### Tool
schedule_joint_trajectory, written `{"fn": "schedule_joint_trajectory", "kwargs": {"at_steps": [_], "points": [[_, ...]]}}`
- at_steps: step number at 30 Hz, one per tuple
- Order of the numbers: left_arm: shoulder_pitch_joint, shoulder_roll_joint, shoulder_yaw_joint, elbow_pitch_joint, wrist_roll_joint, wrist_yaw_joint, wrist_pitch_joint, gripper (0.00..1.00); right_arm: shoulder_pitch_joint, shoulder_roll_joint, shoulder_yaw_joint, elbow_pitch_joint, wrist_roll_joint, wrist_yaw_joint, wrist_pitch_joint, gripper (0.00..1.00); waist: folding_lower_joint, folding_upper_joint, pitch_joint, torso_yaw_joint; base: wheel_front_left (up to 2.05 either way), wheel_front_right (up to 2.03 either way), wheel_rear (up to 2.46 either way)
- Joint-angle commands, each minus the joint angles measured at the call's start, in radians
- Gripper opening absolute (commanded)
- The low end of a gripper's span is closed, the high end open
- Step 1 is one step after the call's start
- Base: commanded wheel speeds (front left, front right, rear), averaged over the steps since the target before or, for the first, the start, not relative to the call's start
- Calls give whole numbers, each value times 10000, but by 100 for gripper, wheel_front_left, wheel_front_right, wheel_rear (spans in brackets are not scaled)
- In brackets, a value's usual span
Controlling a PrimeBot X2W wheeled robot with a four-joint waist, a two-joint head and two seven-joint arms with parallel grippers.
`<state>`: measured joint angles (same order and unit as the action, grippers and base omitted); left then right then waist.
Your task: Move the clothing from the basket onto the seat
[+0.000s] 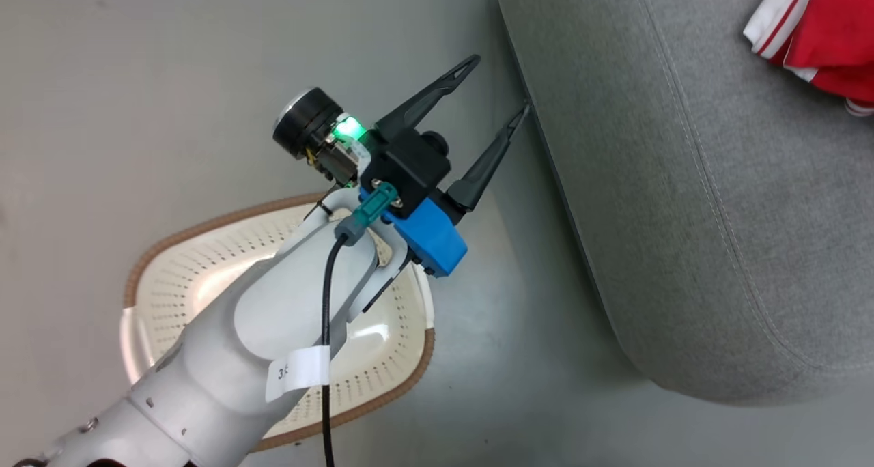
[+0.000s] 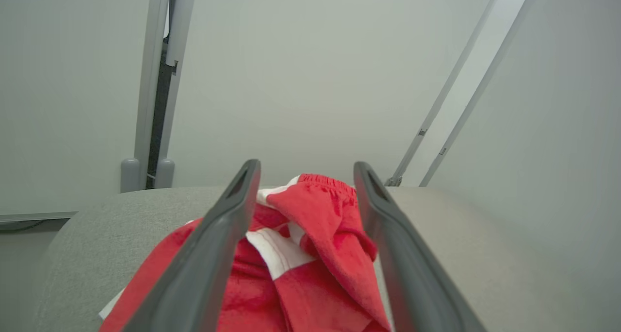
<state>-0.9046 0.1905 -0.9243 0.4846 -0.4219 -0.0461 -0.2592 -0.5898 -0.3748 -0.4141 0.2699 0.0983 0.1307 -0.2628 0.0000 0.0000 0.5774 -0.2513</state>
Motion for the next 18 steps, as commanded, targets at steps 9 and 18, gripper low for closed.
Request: {"fn": "schedule_joint_trajectory", "kwargs": {"at_steps": [9, 18], "points": [[1113, -31, 1724, -921, 280, 598, -69, 100, 812, 867, 1079, -786, -362, 1, -32, 100, 0, 0, -1512, 1201, 0, 0, 0], [2697, -194, 3972, -1530, 815, 739, -72, 100, 1069, 1398, 2713, -698, -277, 1, -32, 100, 0, 0, -2578, 1981, 0, 0, 0]]}}
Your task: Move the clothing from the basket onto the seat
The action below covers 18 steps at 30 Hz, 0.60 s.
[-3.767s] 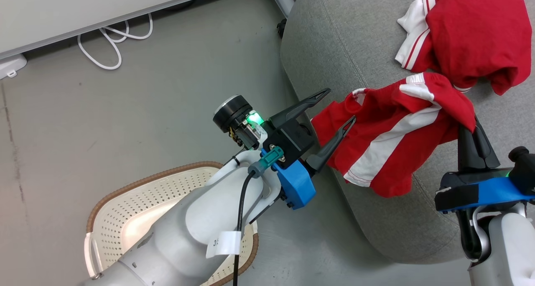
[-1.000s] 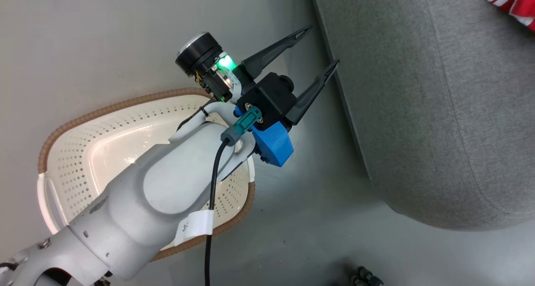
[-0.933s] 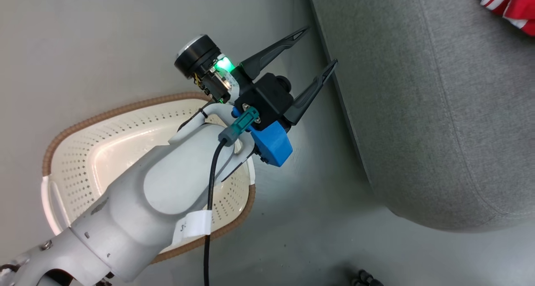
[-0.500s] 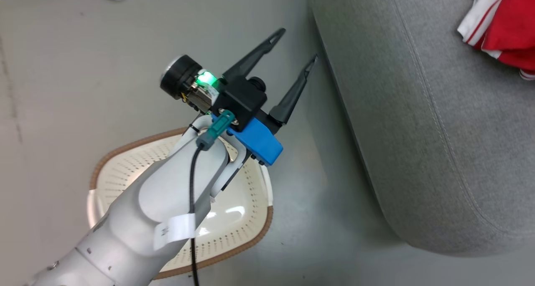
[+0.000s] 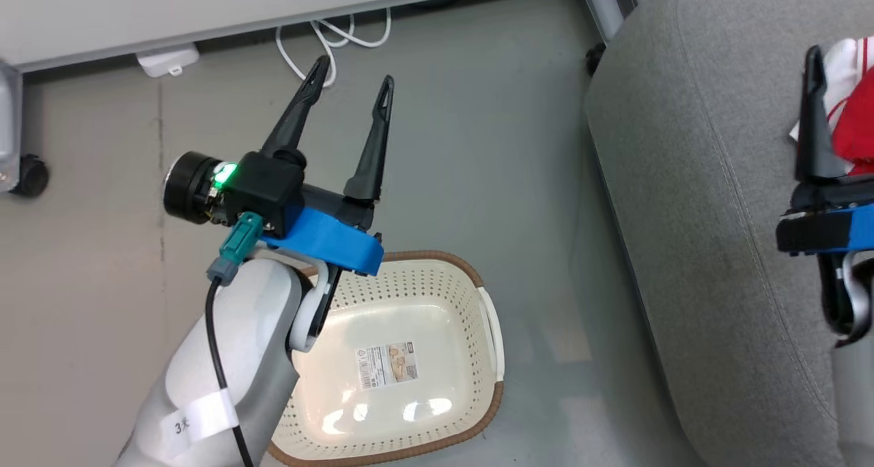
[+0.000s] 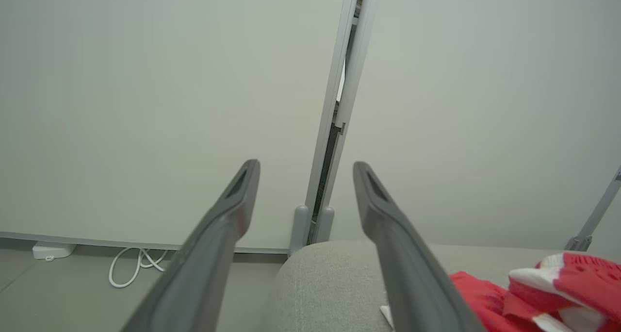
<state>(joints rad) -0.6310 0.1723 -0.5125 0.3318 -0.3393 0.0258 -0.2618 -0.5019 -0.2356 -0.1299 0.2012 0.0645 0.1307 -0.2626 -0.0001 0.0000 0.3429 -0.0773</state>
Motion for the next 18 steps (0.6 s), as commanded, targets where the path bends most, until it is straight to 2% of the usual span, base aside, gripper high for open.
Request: {"fn": "schedule_joint_trajectory", "kwargs": {"at_steps": [1, 10, 18], "points": [[154, -54, 81, -26, 66, -7, -44, 100, 241, 48, 30, 45, 59, 1, -34, 100, 1, 0, -357, 329, 0, 0, 0], [1787, -386, 1932, -420, 794, -249, -37, 100, 719, 368, 1036, 310, 289, 1, -34, 100, 1, 0, -1167, 920, 0, 0, 0], [3295, -698, 3308, -864, 1397, -551, -38, 100, 1647, 681, 1100, 426, 513, 1, -34, 100, 1, 0, -1841, 1132, 0, 0, 0]]}}
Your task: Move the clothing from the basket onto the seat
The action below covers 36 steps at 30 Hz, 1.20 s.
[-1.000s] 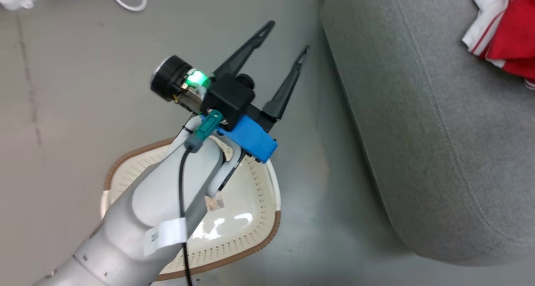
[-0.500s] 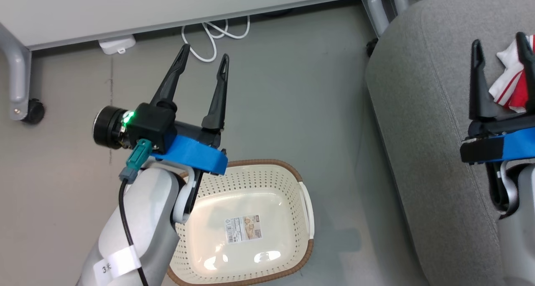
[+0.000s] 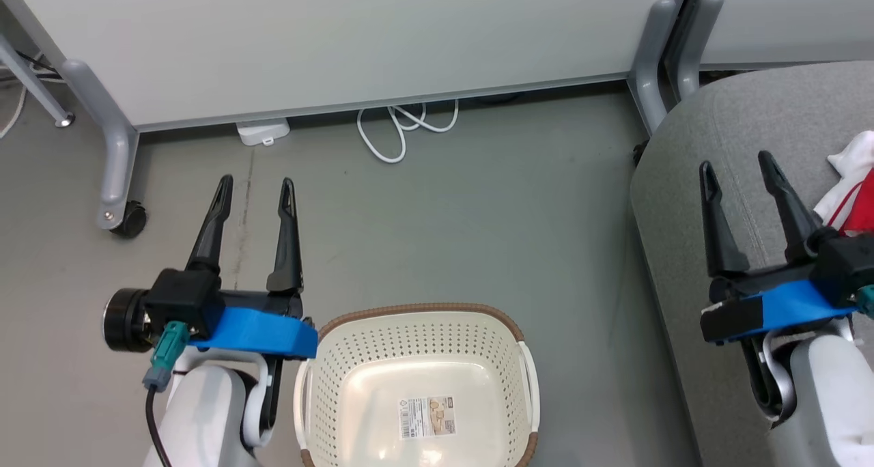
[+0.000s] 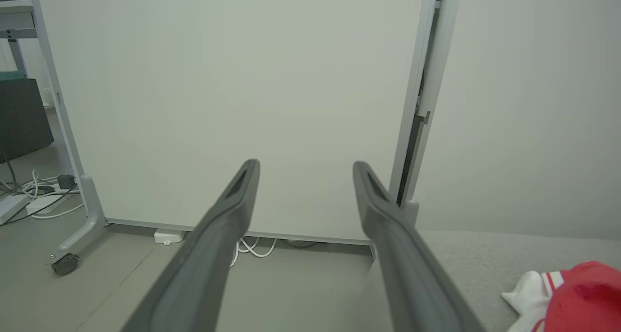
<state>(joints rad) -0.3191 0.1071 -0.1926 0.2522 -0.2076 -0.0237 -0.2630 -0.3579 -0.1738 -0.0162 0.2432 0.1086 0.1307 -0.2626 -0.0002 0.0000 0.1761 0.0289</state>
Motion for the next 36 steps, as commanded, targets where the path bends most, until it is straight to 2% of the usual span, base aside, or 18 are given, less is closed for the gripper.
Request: {"fn": "schedule_joint_trajectory", "kwargs": {"at_steps": [1, 16, 28, 36], "points": [[352, -73, 220, -100, 143, -121, -26, 100, 356, 113, -90, 2, 110, 1, -34, 100, 2, 0, -262, 80, 0, 0, 0], [1923, -497, 1301, -292, 640, -608, -27, 100, 2148, 660, -584, -55, 292, 1, -34, 100, 2, 0, -1112, 102, 0, 0, 0], [2478, -566, 1378, -140, 603, -742, -27, 100, 3090, 1033, -728, -49, 421, 1, -34, 100, 2, 0, -1624, 343, 0, 0, 0], [2709, -569, 1277, -158, 436, -652, -27, 100, 3477, 1174, -740, -104, 452, 1, -34, 100, 2, 0, -1753, 480, 0, 0, 0]]}}
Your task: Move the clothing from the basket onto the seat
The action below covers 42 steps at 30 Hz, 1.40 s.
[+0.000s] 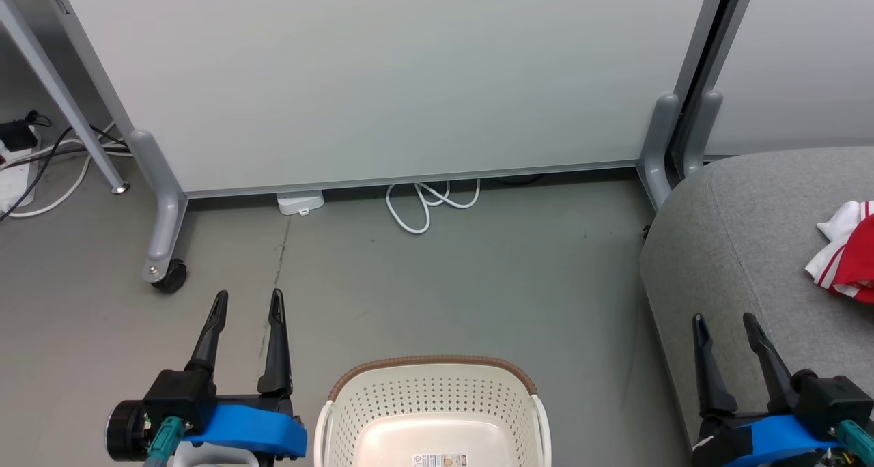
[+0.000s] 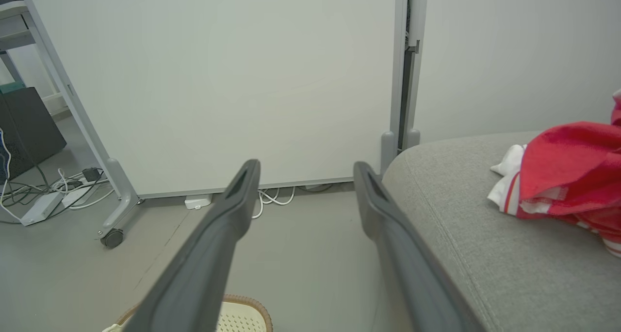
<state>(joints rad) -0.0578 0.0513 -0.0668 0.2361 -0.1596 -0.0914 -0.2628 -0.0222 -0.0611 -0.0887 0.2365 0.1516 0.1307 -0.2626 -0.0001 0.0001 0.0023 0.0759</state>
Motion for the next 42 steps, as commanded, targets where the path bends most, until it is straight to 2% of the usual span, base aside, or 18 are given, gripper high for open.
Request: {"fn": "schedule_joint_trajectory", "kwargs": {"at_steps": [1, 11, 12, 18, 26, 42], "points": [[97, -13, 18, 4, -47, 25, -29, 100, 127, 54, -16, -40, 26, 1, -34, 100, 1, -1, -24, 16, 0, 0, 0], [72, -13, -30, 104, -18, 121, -29, 100, 126, 104, 42, 26, 71, 1, -34, 100, 1, -1, -89, 56, 0, 0, 0], [71, 0, -44, 128, -48, 113, 0, 0, 63, 73, 44, 50, 25, 0, 2, 0, 1, -1, -90, 55, 0, 0, 0], [404, -2, -52, 578, -158, 110, 91, 0, 124, 117, 34, 505, 102, 0, 101, 0, 1, -1, -92, 51, 0, 0, 0], [258, -3, 199, 533, -1930, 47, 562, 0, -32, 114, -36, 471, 1887, 0, 587, 0, 1, -1, -85, -7, 0, 0, 0], [81, -4, 534, 407, -4647, -55, 1238, 0, -213, 109, -59, 343, 4636, 0, 1248, 0, 1, -1, -72, -111, 0, 0, 0]]}}
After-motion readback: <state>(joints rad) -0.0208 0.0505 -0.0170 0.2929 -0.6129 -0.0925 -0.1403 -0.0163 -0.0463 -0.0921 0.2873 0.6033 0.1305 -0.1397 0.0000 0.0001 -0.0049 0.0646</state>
